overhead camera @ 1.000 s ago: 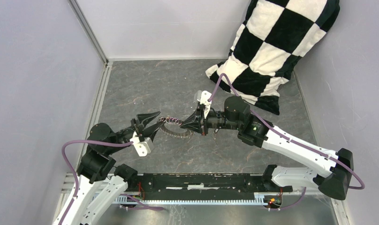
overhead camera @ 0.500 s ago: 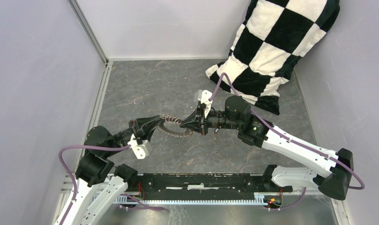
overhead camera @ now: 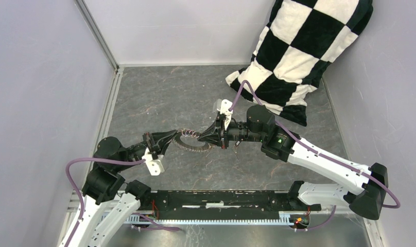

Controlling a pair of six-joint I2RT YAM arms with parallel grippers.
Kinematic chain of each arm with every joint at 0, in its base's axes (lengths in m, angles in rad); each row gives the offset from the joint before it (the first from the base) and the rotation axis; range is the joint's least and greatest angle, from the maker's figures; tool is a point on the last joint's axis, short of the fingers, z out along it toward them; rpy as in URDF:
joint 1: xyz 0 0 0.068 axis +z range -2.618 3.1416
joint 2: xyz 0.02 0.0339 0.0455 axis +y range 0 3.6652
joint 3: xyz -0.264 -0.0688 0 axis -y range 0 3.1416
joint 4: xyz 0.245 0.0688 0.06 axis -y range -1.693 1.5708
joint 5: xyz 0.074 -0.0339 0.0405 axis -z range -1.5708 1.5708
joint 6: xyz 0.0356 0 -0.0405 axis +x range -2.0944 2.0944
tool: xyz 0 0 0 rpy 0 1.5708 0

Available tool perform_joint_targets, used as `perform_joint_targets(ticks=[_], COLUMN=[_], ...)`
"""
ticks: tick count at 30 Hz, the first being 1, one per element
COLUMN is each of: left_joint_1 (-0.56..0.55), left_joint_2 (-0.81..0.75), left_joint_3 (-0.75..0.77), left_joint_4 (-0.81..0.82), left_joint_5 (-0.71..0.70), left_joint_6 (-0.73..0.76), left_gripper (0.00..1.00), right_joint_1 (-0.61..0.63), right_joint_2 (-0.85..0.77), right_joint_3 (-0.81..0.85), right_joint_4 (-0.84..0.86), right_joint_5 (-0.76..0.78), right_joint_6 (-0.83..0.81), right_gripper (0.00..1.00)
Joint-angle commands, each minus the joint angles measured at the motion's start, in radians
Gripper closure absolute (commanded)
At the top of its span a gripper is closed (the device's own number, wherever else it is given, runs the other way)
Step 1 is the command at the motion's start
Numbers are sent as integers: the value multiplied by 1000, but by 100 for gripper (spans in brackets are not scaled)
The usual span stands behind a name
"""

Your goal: Put the keys on the keyring

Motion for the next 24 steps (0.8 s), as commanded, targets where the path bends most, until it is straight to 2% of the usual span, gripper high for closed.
perform_joint_targets(ticks=[1, 5, 8, 10, 14, 20, 22, 24], left_joint_1=[-3, -3, -3, -3, -3, -3, -3, -3], left_joint_2=[-17, -23, -15, -1, 15, 13, 22, 32], left_joint_3=[23, 35, 58, 82, 106, 105, 115, 125], left_joint_4=[-23, -27, -41, -85, -153, -149, -145, -131], left_joint_5=[7, 13, 27, 44, 75, 51, 47, 36], left_joint_6=[36, 12, -35, -56, -113, -138, -164, -214], left_gripper=[95, 98, 98, 98, 98, 98, 98, 98], right_joint_1=[-12, -18, -26, -37, -49, -57, -59, -66], right_joint_2=[-35, -35, -31, -21, 27, 36, 34, 37], right_joint_3=[26, 14, 16, 28, 84, 82, 87, 103], right_joint_4=[87, 89, 84, 80, 40, 1, -21, -77], right_joint_5=[3, 9, 32, 33, -27, -65, -88, -84], right_joint_6=[7, 18, 37, 50, 60, 47, 26, -5], right_gripper=[100, 99, 87, 83, 84, 81, 77, 67])
